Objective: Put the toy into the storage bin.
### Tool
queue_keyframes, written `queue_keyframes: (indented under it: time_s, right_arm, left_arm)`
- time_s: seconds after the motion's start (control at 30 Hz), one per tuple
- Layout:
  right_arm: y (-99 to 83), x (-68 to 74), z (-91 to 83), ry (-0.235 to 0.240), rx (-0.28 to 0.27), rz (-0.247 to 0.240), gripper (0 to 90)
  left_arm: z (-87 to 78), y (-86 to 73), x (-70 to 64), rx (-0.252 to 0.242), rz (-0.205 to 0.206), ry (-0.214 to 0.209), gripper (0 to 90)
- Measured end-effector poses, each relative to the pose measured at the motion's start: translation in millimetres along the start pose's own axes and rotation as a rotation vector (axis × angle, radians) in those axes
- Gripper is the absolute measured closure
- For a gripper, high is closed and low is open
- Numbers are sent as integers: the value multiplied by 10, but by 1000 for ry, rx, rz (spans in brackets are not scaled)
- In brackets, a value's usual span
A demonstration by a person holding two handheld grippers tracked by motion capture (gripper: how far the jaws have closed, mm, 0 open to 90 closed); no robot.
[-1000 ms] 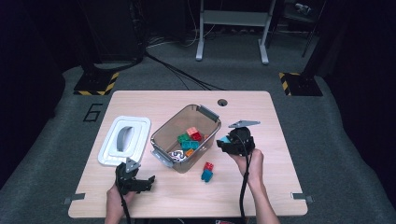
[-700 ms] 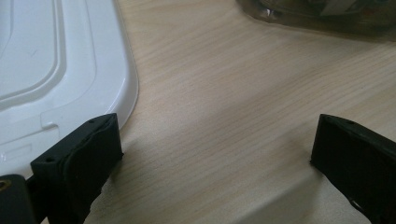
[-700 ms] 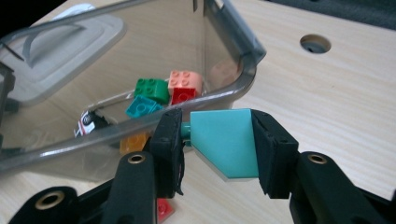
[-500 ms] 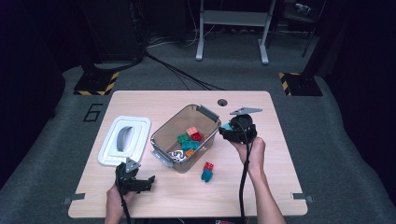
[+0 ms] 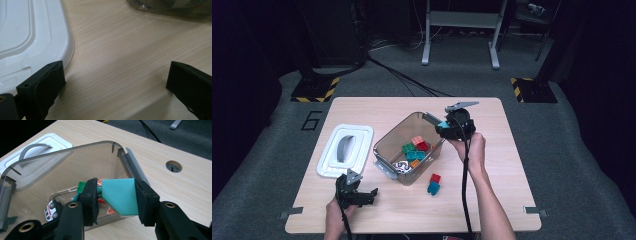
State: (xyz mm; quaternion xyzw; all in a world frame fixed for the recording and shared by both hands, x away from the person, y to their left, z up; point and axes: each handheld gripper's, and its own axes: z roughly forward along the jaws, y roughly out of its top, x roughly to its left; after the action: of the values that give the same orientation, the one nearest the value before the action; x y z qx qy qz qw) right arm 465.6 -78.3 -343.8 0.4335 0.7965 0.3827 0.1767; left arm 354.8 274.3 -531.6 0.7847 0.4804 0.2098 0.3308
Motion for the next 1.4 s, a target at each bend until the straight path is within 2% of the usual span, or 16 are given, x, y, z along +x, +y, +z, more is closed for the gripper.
queue_keyframes:
  time_s: [0.07, 0.1, 0.17, 0.47, 0.77, 0.93, 0.97, 1.0, 1.07, 1.2, 1.23, 1.3, 1.4]
  right_arm:
    - [7, 7, 29, 6, 9, 10, 571]
    - [13, 0, 65, 8, 10, -2, 571]
    - [21, -2, 174, 12, 40, -1, 570]
    - [-3, 5, 417, 33, 115, -8, 570]
    - [-35, -20, 503, 39, 167, 11, 565]
    - [-80, -34, 479, 32, 164, 18, 509]
    - [-96, -36, 443, 35, 156, 23, 429]
    - [-96, -36, 443, 35, 156, 23, 429]
    - [-125, -25, 359, 34, 135, 30, 332]
    - [-176, -6, 250, 43, 116, 20, 236]
    - [-239, 20, 171, 54, 111, 13, 180]
    - [-263, 30, 148, 55, 109, 8, 164]
    - [-430, 108, 55, 65, 103, -1, 143]
  left_arm:
    - [0, 0, 0, 0, 0, 0, 17]
    - [0, 0, 0, 0, 0, 0, 17]
    - [0, 0, 0, 0, 0, 0, 17]
    - [0, 0, 0, 0, 0, 0, 17]
    - [0, 0, 0, 0, 0, 0, 17]
    - [0, 0, 0, 0, 1, 0, 17]
    - [0, 0, 0, 0, 0, 0, 17]
    - [0, 0, 0, 0, 0, 0, 17]
    - [-3, 0, -1, 3, 0, 0, 18]
    - [-2, -1, -1, 3, -1, -2, 18]
    - [-2, 0, -1, 2, 0, 0, 17]
    - [-2, 0, -1, 2, 0, 0, 17]
    - [-3, 0, -1, 3, 0, 0, 17]
